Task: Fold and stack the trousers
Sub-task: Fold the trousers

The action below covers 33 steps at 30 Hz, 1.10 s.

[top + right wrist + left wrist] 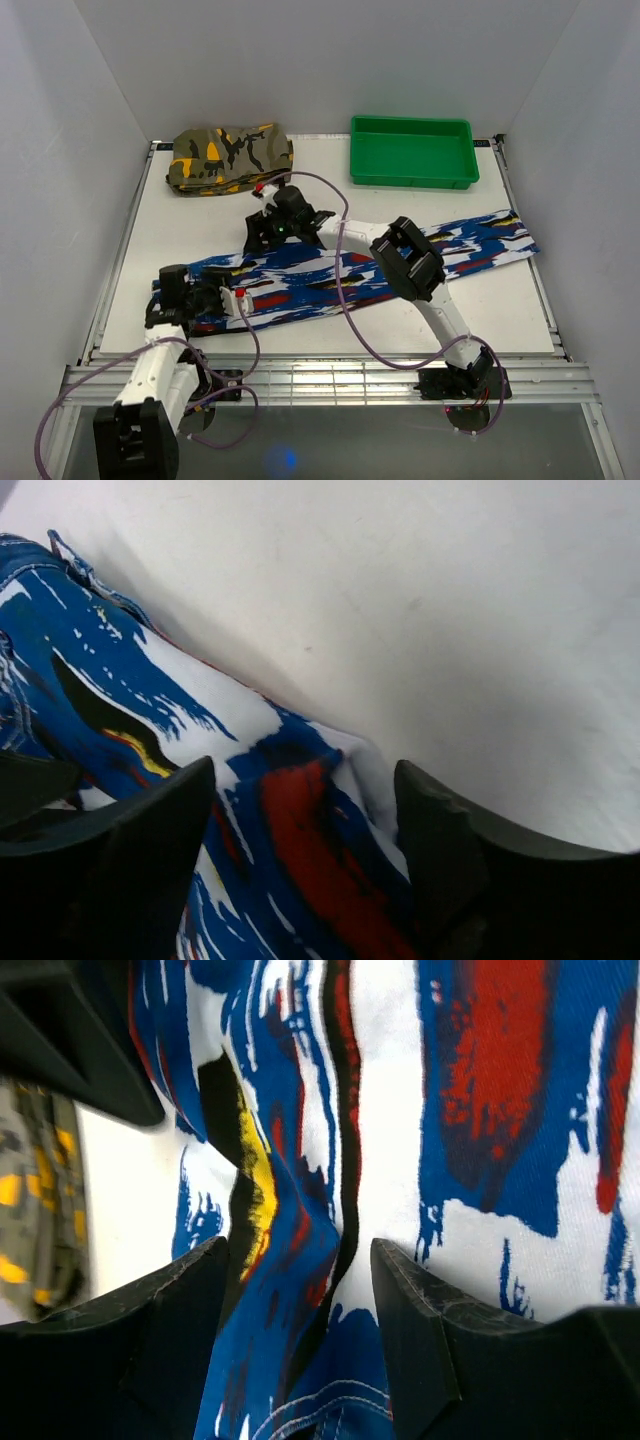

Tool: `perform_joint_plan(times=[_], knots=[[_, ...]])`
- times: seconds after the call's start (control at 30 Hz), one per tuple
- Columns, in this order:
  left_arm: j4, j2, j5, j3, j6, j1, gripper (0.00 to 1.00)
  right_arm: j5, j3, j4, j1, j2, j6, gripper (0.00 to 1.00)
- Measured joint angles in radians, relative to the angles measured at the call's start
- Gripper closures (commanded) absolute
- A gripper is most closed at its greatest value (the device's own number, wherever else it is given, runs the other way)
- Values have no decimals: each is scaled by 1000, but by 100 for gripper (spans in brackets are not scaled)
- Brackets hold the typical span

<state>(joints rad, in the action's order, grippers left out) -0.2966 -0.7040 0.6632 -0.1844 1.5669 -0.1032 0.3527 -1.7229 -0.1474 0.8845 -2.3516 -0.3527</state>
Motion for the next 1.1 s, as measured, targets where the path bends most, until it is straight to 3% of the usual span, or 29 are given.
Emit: perform_joint_plan(times=[0.07,0.13,0.33,0.47,0.53,0.67,0.77,0.93,1.1], knots=[[-17,-90,-8,-72,-68,-5,30,-60,6,33,-18,36,72,3],[-36,-184,-11,-163,-132,-20,30,-104,41,77,-60,100,154,10],[-165,-377,-6,-501,-342,-53,29,-150,205,283,-290,441,407,10],[-335,-507,13,-757,-498,-54,34,-130,299,418,-437,632,570,1],[-419,-570,13,-833,-597,-54,38,-127,362,510,-483,698,657,7],[-548,-657,-46,-813,-762,-54,40,-154,489,634,-499,720,780,34],[-602,-673,-109,-711,-842,-56,43,-194,600,700,-497,708,833,45],[-632,-717,-225,-592,-942,-104,46,-275,721,684,-496,668,854,51],[-659,-852,-211,-666,-1011,-212,51,-304,789,608,-489,718,850,52]])
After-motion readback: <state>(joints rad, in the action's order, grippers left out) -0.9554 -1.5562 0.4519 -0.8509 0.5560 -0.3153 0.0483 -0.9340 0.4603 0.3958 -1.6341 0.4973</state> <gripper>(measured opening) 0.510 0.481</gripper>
